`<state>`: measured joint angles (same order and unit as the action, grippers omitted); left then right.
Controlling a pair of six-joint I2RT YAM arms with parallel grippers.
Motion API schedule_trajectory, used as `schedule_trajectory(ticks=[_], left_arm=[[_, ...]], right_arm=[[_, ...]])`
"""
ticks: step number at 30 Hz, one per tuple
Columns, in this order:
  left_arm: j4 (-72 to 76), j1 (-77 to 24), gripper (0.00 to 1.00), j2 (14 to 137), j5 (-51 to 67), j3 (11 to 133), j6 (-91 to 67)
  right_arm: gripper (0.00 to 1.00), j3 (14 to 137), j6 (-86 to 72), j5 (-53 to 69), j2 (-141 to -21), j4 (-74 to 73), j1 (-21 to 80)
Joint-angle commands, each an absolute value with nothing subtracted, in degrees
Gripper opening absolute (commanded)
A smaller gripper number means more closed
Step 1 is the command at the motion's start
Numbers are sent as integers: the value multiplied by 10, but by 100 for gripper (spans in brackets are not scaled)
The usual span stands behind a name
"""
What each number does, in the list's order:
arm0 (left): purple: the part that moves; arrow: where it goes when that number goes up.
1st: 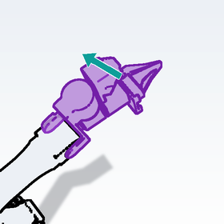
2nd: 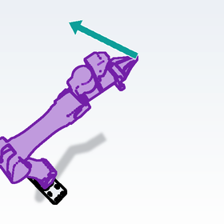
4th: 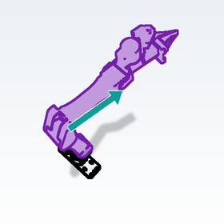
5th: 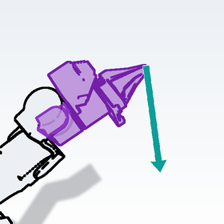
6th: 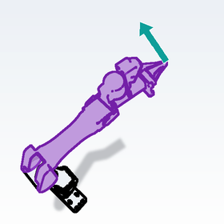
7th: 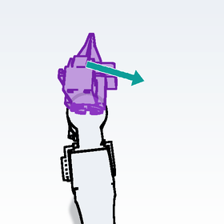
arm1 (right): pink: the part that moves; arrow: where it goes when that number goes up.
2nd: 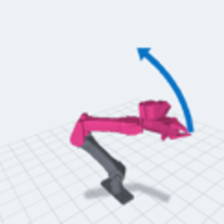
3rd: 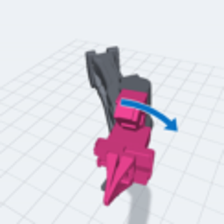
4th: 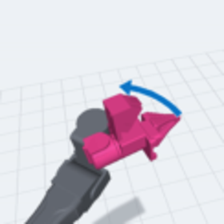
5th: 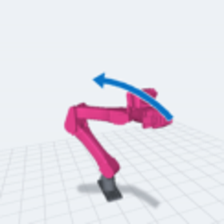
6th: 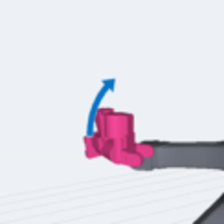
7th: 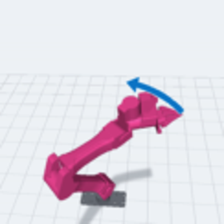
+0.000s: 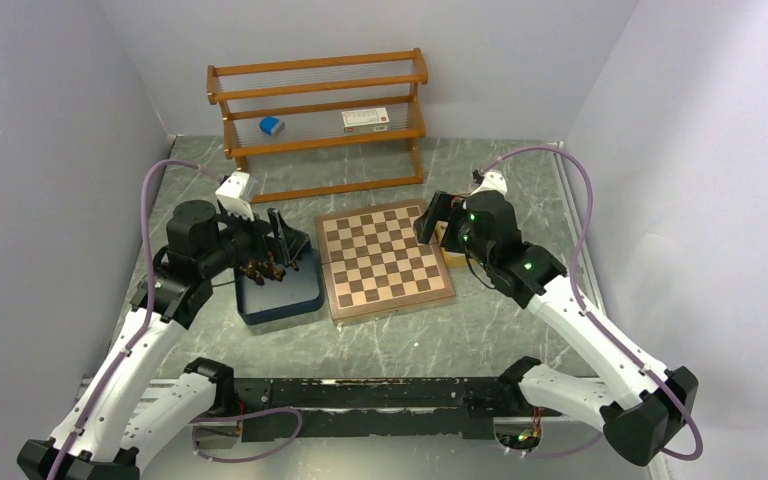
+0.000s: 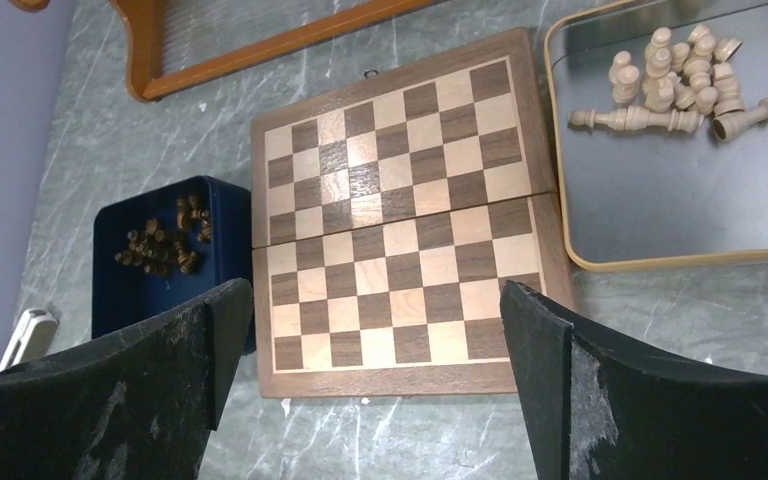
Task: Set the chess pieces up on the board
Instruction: Pick up the chess piece from the storage box.
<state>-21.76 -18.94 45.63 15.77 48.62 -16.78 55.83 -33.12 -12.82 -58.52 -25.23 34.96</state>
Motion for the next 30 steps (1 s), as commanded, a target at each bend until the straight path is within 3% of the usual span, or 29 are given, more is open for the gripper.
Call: schedule_trajectory(ticks=[1, 12, 20, 23, 28, 30], left_arm=[[-190, -192, 99, 452, 175, 489, -173], [-206, -192, 99, 452, 153, 483, -136], [-194, -192, 99, 453, 145, 459, -130], [-193, -192, 99, 448, 139, 450, -126], [-198, -193, 99, 443, 141, 446, -124], [-197, -193, 99, 441, 139, 445, -124]], right_arm=[[100, 577, -318, -153, -573, -259, 354], [100, 567, -295, -188, -595, -210, 353], [97, 614, -246, -251, -697, -221, 351], [87, 608, -216, -259, -720, -186, 342], [53, 606, -188, -223, -757, -147, 279], [45, 603, -182, -192, -770, -127, 248]])
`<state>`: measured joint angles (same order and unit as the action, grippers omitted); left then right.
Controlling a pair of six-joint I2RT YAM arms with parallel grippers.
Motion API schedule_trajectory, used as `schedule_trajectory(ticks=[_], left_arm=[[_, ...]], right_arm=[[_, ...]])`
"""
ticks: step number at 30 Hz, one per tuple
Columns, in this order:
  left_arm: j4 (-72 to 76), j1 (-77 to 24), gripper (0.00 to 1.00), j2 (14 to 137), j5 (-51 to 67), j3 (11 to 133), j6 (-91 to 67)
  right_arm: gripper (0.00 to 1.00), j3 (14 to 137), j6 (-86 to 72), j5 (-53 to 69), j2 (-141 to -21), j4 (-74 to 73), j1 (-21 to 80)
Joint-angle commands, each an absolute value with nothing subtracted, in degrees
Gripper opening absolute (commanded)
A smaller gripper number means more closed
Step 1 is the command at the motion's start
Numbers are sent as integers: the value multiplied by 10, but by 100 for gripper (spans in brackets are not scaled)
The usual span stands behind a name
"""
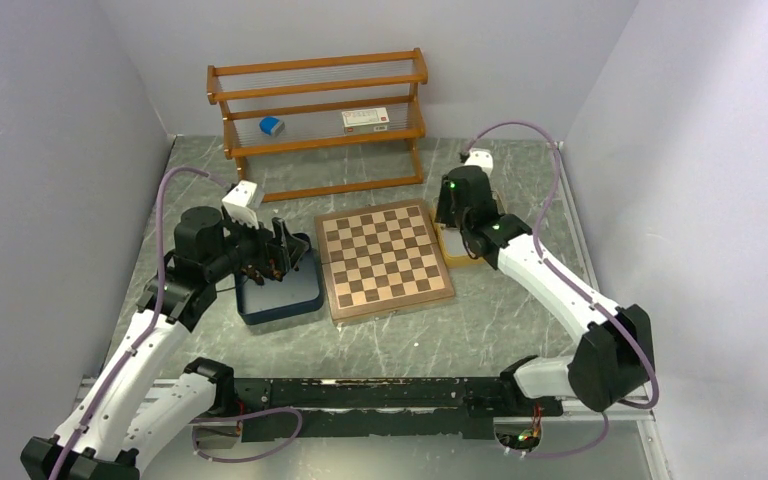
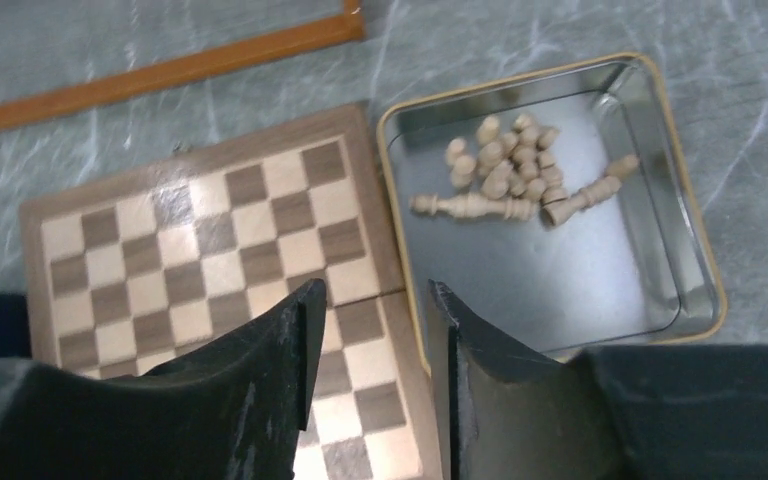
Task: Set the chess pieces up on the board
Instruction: Pick up the chess piece from the storage box.
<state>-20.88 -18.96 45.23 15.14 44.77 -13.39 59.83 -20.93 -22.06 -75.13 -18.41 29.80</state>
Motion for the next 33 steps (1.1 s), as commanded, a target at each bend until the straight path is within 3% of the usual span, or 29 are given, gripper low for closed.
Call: schedule_trajectory(ticks=[1, 6, 19, 33], left_arm=[[-198, -193, 99, 439, 138, 445, -124], [-200, -193, 99, 432, 132, 445, -123], [-201, -193, 99, 422, 133, 444, -122], [-202, -193, 99, 419, 134, 445, -122]], right_arm=[[41, 602, -179, -179, -780, -120, 233], [29, 609, -171, -159, -831, -101, 176], [30, 673, -144, -160, -991, -67, 142], [33, 701, -133, -159, -1056, -73, 133]])
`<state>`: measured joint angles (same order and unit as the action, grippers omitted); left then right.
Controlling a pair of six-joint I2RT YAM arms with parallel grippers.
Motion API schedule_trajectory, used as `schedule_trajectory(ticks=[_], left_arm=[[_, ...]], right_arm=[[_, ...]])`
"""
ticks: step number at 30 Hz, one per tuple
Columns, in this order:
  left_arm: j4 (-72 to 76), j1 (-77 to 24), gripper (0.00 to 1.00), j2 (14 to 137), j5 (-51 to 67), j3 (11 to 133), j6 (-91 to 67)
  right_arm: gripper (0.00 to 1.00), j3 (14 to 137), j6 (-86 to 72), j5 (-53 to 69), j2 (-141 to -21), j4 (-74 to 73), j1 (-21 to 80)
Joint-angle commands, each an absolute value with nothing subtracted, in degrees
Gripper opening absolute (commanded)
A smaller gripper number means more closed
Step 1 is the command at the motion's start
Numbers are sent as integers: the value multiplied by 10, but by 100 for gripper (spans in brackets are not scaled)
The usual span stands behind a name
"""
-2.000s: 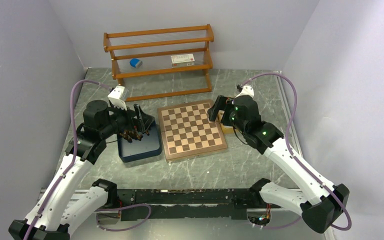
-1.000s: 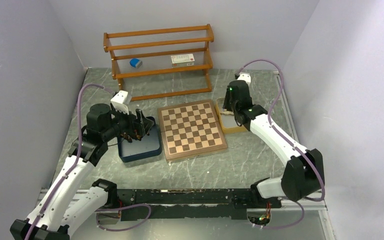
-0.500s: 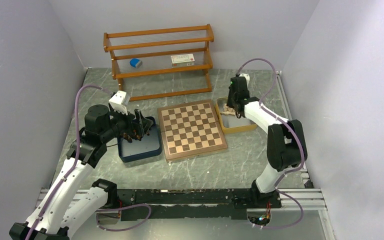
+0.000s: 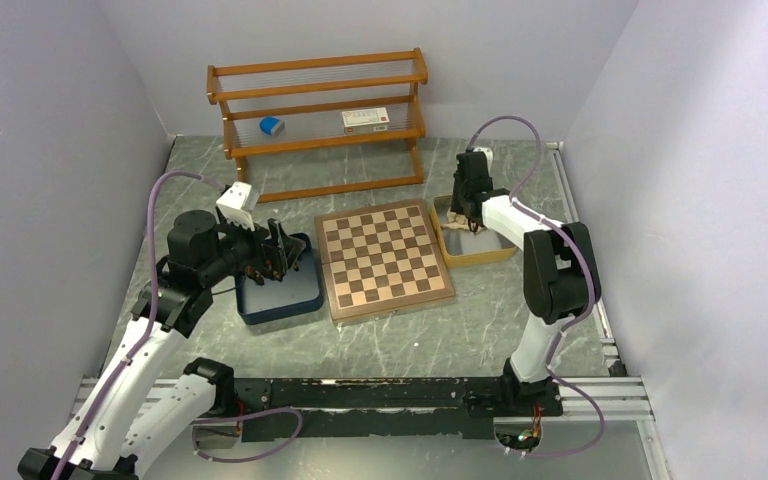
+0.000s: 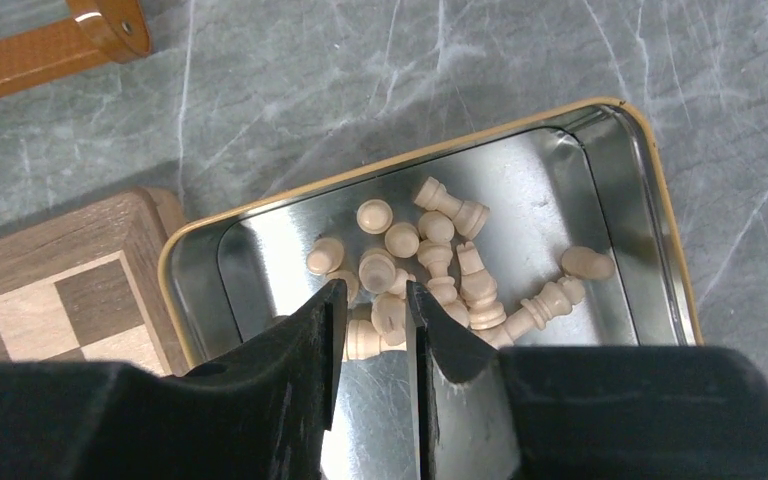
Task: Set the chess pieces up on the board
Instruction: Pick up the chess piece from the storage box.
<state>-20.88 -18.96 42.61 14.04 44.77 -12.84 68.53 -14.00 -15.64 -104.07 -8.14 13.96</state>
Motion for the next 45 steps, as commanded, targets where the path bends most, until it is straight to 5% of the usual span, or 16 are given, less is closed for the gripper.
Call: schedule_trajectory(ticks=[1, 45], left_arm=[[-202, -193, 99, 419, 132, 445, -122], [-205, -193, 98, 418, 132, 444, -122]], right_arm=[[32, 702, -133, -159, -1059, -73, 133], [15, 746, -132, -201, -1060, -130, 136]])
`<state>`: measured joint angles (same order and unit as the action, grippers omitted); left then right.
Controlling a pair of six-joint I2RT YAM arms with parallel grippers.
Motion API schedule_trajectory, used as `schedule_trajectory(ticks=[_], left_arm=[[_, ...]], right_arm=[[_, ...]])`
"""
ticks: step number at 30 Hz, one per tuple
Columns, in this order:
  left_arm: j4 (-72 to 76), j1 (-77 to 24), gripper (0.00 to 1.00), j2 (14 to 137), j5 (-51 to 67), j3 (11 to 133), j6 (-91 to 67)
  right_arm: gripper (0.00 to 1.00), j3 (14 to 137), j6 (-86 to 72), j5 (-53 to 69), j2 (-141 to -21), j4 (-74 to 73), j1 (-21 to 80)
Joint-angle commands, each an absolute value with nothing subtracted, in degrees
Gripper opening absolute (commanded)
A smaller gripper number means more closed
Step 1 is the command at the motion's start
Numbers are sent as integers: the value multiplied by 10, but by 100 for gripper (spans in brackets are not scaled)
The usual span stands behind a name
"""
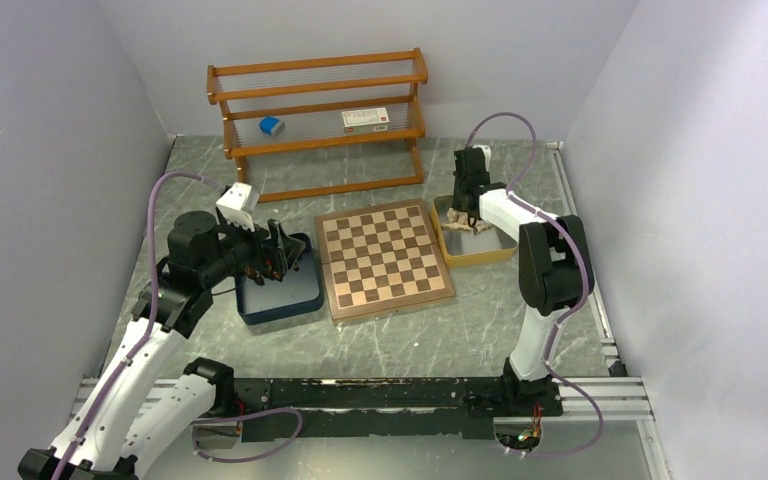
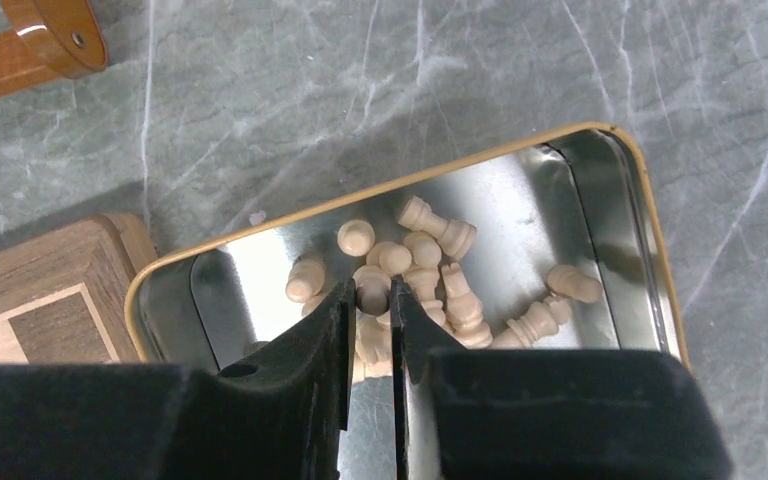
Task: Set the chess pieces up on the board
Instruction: Pick up the chess piece from the storage box, then place the chess piece on the chessboard.
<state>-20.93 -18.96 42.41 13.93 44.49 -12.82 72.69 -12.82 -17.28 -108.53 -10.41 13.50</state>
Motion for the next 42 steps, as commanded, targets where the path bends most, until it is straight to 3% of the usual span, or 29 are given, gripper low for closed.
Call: schedule_trajectory(ticks=[1, 16, 27, 42], left_arm=[[-204, -193, 99, 416, 132, 443, -122], [-205, -193, 99, 416, 131, 444, -122], [-204, -193, 99, 415, 132, 443, -125], [-203, -193, 99, 409, 126, 442, -131]], right_arm=[[15, 747, -132, -203, -1056, -134, 136], [14, 768, -143, -215, -979, -205, 191], [14, 737, -152, -171, -940, -170, 282], [14, 764, -153, -183, -1002, -171, 304]])
